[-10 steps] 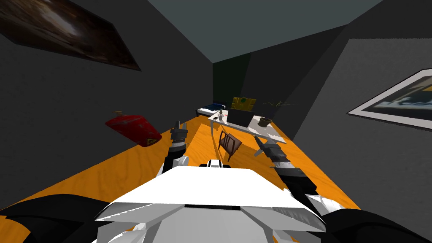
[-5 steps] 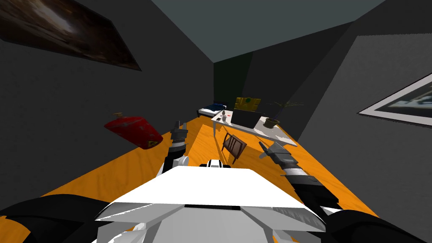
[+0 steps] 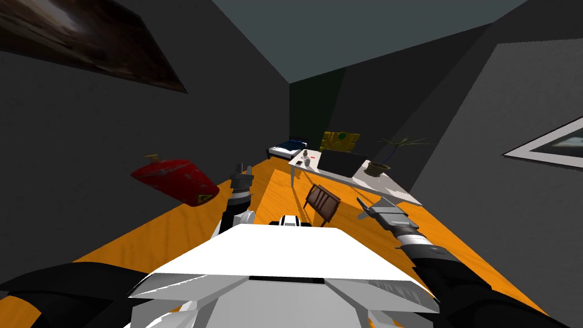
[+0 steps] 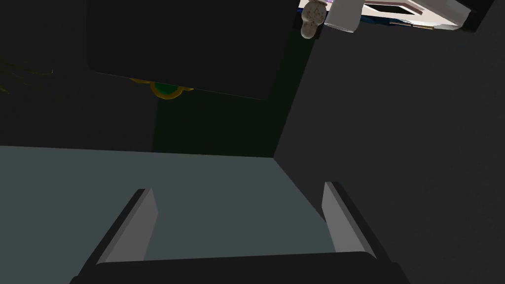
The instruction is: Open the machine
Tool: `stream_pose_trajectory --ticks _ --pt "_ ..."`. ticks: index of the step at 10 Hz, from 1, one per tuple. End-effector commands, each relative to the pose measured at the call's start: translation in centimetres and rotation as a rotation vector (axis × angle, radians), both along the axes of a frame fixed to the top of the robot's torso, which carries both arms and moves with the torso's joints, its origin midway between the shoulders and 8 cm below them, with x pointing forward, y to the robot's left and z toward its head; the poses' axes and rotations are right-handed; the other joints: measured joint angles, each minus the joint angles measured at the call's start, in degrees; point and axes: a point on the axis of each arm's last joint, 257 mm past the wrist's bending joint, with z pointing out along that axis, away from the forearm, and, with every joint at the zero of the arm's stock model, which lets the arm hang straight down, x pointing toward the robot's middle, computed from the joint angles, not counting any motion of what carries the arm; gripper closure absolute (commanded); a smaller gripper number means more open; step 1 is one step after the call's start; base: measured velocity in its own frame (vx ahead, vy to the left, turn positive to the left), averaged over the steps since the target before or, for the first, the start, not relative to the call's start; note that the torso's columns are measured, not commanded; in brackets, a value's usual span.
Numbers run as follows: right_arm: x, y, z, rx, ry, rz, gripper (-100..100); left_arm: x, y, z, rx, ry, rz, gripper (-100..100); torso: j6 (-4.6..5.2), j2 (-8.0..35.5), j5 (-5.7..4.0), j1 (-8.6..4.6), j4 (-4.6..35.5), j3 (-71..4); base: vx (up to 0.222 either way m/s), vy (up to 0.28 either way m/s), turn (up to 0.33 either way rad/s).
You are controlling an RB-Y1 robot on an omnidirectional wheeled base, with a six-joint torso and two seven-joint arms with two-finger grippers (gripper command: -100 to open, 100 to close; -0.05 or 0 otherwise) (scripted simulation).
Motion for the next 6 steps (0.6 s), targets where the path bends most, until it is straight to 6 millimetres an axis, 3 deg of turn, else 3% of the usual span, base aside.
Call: stream_pose_trajectory --ticks 1,2,3,4,5,6 --pt "-0.9 -2.3 -0.6 -0.108 0.068 -0.031 -100 0.0 0.0 0.0 0.0 0.0 0.0 0 0.0 0.0 0.0 0.11 0.0 0.1 0.125 0.153 -0.009" --pt "-1.9 -4.1 -0.8 -0.188 0.122 -0.053 -100 0.0 0.0 0.0 0.0 0.0 0.0 0 0.01 0.1 -0.03 -0.1 0.0 0.1 0.136 0.166 0.0" --pt "-1.9 -4.1 -0.9 -0.198 0.126 -0.052 -100 0.0 0.0 0.0 0.0 0.0 0.0 0 0.0 0.0 -0.05 -0.06 0.0 0.0 0.13 0.145 -0.004" --pt "-2.7 -5.9 -0.9 -0.28 0.178 -0.069 -100 0.0 0.0 0.0 0.0 0.0 0.0 0 0.01 0.0 -0.05 -0.11 0.0 0.0 0.217 0.139 -0.003" --pt "-2.8 -5.9 -1.0 -0.288 0.181 -0.068 -100 0.0 0.0 0.0 0.0 0.0 0.0 0 0.0 -0.3 -0.05 -0.07 -0.1 -0.1 0.171 0.115 -0.005" --pt "-3.5 -7.6 -0.9 -0.37 0.23 -0.08 -100 0.0 0.0 0.0 0.0 0.0 0.0 0 -0.01 -0.1 -0.05 -0.12 0.0 -0.1 0.19 0.127 0.003"
